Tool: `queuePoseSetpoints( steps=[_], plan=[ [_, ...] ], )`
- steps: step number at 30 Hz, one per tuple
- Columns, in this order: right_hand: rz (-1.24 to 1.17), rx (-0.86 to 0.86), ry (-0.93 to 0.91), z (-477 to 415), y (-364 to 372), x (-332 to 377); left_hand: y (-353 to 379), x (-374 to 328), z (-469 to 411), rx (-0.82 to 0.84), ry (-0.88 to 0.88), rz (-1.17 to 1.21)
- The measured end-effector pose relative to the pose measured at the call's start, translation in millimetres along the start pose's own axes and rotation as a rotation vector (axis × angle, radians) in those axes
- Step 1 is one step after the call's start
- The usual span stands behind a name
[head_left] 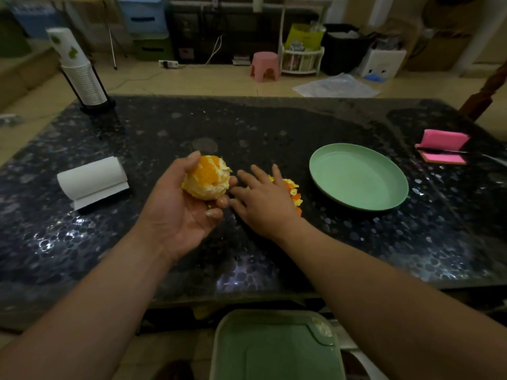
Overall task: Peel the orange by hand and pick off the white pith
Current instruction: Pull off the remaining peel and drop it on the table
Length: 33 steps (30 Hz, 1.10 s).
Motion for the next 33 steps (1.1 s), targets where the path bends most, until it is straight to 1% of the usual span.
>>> queuePoseSetpoints(
  steps=[4, 7, 8, 10, 11, 12, 13, 15, 17, 18, 21, 22, 23, 25, 26, 28, 32, 33],
  plan=[
    [0.1, 0.014, 0.116, 9, -3, -20, 3, 4, -3, -0.005, -0.011, -0.017],
    [-0.006, -0.019, 0.133, 16, -13, -28, 7, 7, -5, -0.004, -0.018, -0.019],
    [-0.09, -0.07, 0.14, 18, -18, -31, 8, 8, -6, -0.002, -0.02, -0.017],
    [-0.281, -0.264, 0.178, 24, -36, -43, 10, 11, -8, 0.005, -0.028, -0.011],
    [-0.357, -0.362, 0.221, 29, -45, -54, 12, 13, -10, 0.007, -0.034, -0.012],
    [-0.412, -0.403, 0.284, 34, -50, -67, 13, 16, -11, 0.005, -0.041, -0.018],
    [-0.438, -0.377, 0.344, 37, -51, -78, 15, 20, -14, -0.005, -0.048, -0.029],
    [-0.436, -0.268, 0.431, 40, -48, -96, 17, 31, -20, -0.049, -0.066, -0.062],
    [-0.507, -0.214, 0.511, 47, -48, -105, 19, 43, -27, -0.114, -0.083, -0.095],
    [-0.547, -0.218, 0.541, 52, -50, -108, 20, 49, -29, -0.142, -0.092, -0.101],
    [-0.525, -0.276, 0.573, 81, -66, -107, 24, 62, -34, -0.186, -0.107, -0.079],
    [-0.521, -0.237, 0.561, 91, -66, -100, 26, 64, -35, -0.191, -0.105, -0.075],
    [-0.504, -0.161, 0.516, 98, -63, -90, 27, 64, -35, -0.188, -0.104, -0.075],
    [-0.452, -0.011, 0.377, 107, -48, -65, 31, 64, -35, -0.171, -0.103, -0.085],
    [-0.435, 0.023, 0.328, 111, -40, -57, 33, 64, -36, -0.167, -0.105, -0.091],
    [-0.442, 0.003, 0.288, 112, -34, -54, 38, 63, -36, -0.168, -0.104, -0.095],
    [-0.553, -0.079, 0.339, 108, -49, -65, 47, 64, -32, -0.162, -0.115, -0.098],
    [-0.591, -0.099, 0.379, 109, -55, -70, 50, 63, -29, -0.145, -0.125, -0.102]
  ],
)
Point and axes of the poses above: each hand's wrist, its own z-axis away from the middle knuckle, its own y-axis out of the palm, x = y × z, the point moved 7 cm from there along -z, towards the middle knuckle, and after that the axes turned 1 degree about x, right-handed, at the moved point
